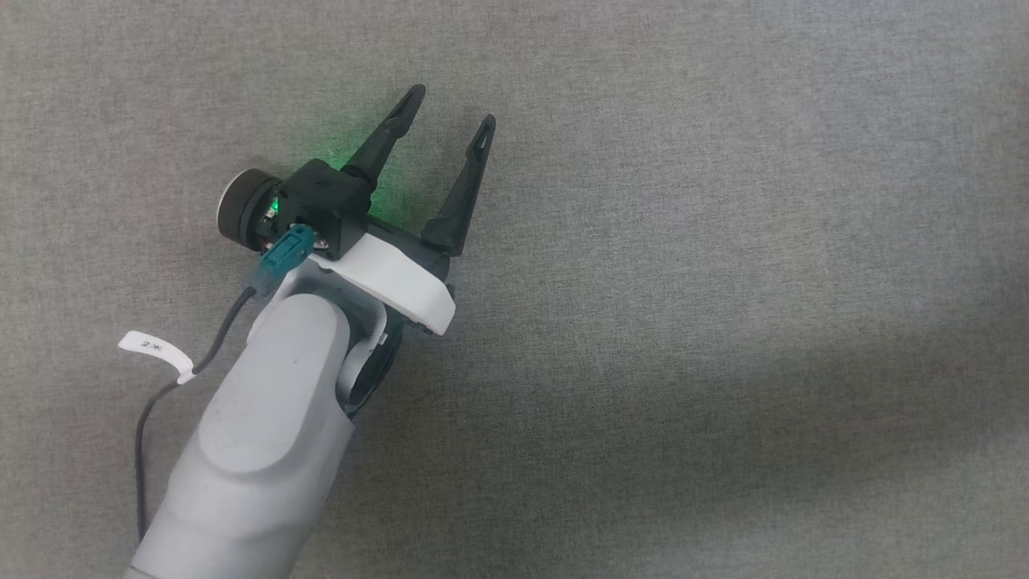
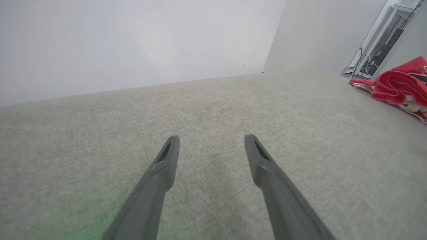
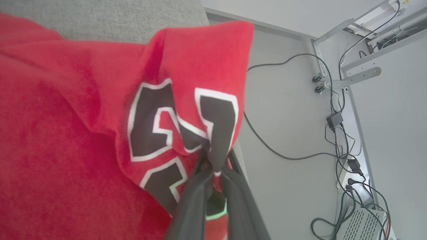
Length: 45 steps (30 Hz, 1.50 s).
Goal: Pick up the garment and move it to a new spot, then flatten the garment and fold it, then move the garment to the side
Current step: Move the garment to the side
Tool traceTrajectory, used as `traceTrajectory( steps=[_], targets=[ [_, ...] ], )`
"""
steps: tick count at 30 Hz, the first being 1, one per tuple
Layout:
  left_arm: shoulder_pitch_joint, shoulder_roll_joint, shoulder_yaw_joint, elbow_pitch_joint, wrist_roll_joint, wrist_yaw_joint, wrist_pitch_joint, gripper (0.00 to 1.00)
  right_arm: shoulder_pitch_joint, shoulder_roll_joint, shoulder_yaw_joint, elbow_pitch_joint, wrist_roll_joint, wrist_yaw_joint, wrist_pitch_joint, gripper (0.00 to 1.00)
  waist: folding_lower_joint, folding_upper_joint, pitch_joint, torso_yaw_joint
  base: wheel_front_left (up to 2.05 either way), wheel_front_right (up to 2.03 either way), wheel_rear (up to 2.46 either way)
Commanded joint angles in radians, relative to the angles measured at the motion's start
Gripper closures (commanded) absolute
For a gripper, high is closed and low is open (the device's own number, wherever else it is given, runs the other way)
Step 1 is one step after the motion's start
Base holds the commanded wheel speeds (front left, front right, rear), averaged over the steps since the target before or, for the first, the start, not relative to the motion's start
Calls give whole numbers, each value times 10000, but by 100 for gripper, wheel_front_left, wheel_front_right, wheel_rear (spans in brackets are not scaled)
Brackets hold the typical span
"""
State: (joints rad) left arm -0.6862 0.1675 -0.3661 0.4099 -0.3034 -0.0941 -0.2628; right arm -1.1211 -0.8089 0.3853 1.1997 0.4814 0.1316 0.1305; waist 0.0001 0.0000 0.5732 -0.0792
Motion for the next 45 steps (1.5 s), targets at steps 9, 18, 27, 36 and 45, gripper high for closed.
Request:
traceTrajectory(
  steps=[9,18,27,36,45],
  targets=[
    [71,96,383,-66,194,-100,-21,0,-439,129,208,316,78,-19,-232,0,-1,0,-154,-11,0,0,0],
    [688,111,1060,-678,236,-155,-22,0,-372,620,410,-180,652,-19,-841,0,-1,0,-728,-93,0,0,0],
    [1602,11,2223,-1210,101,-262,-22,0,346,1164,794,-1277,1576,-19,-1893,0,-1,0,-1648,-34,0,0,0],
    [2564,10,3058,-1049,126,-310,-22,0,1423,1544,1268,-2182,2089,-19,-3052,0,-1,0,-2685,247,0,0,0],
    [4100,261,3878,-1329,143,-345,-22,0,2973,2093,1313,-3112,2334,-19,-3803,0,-1,0,-3934,604,0,0,0]
  ],
)
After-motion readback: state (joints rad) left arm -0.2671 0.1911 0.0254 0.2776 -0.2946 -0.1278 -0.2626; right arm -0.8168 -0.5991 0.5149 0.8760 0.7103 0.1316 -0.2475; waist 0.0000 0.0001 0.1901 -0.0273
